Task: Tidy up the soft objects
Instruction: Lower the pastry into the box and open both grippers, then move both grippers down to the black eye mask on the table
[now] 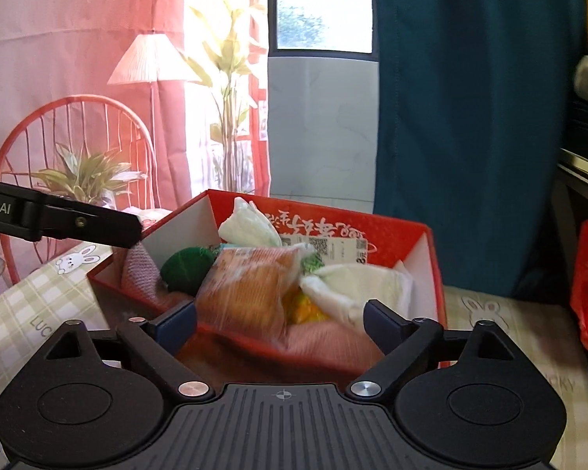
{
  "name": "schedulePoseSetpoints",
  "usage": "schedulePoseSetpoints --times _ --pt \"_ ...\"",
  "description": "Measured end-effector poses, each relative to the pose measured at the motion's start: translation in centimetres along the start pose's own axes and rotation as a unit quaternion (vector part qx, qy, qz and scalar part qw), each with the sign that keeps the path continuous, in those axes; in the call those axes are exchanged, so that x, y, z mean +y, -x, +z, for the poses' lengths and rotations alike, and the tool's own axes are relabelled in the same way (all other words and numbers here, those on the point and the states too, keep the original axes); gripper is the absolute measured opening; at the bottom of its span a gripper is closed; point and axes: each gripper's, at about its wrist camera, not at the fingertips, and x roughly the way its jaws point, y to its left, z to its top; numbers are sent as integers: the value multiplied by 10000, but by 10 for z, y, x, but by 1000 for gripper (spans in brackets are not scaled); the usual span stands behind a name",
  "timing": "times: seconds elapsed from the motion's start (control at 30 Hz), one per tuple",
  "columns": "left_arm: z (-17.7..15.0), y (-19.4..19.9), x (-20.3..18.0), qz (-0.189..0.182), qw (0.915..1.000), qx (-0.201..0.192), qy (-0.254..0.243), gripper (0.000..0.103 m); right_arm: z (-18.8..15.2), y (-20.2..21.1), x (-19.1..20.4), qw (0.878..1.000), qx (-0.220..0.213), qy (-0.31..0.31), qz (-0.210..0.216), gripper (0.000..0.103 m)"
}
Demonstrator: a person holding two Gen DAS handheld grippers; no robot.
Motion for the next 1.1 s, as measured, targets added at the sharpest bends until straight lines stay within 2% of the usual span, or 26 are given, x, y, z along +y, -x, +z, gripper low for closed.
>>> schedulePoseSetpoints --times 0.17,0.43,0.6,0.7,0.83,1.1 --pt "-33 12 5 223 9994 261 -80 100 -42 24 22 9996 253 71 41 98" --pt "-92 -12 8 378 9940 1027 -37 100 -107 27 54 9944 886 568 -25 100" --pt "-103 -21 21 567 9907 1226 124 100 -134 22 62 9866 1354 906 -120 100" --pt "-102 -24 30 669 9896 1261 160 100 -144 17 53 9832 1579 871 -292 100" --pt "-108 -36 30 717 9872 1413 159 100 -144 11 35 9840 1549 632 -617 100" --pt "-125 -44 22 734 9856 1519 116 99 -142 0 10 9828 1314 621 -1138 100"
